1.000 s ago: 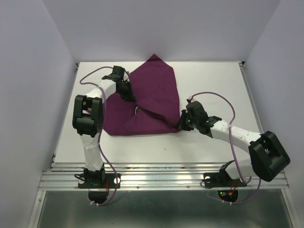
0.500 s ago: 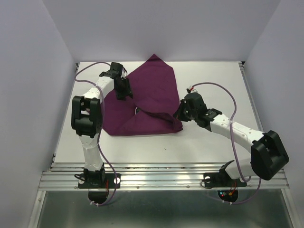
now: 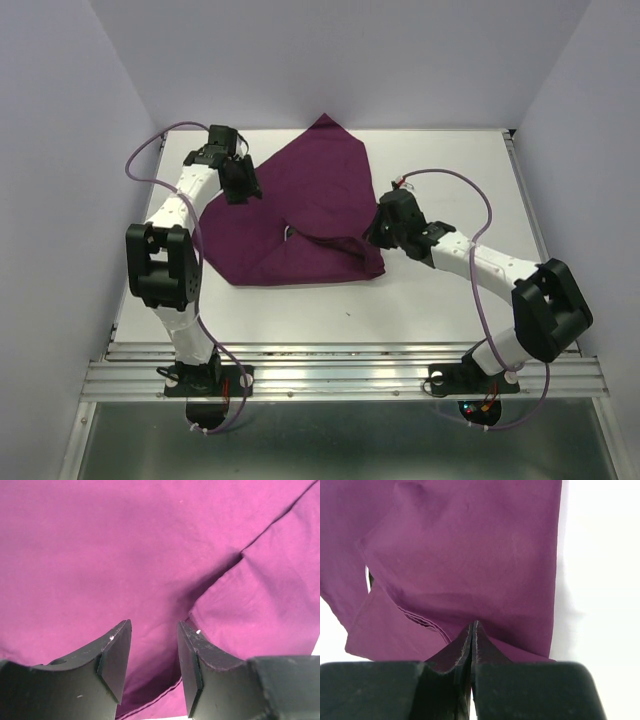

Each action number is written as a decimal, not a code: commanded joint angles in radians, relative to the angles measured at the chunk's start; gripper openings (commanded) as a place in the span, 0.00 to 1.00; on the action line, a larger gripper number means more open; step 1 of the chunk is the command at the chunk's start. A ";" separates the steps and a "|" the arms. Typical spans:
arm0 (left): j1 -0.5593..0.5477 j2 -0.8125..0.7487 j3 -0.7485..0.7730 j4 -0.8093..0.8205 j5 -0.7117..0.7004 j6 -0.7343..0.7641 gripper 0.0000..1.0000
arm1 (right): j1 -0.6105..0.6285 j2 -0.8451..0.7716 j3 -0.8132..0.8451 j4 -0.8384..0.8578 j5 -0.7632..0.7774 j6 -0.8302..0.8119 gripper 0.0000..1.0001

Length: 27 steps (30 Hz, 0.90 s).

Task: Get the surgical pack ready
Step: Pack the surgical kit at the center of the board.

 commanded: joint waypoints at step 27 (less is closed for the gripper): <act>0.137 -0.241 -0.332 0.054 -0.063 -0.075 0.51 | -0.001 0.024 -0.053 0.132 -0.284 -0.043 0.01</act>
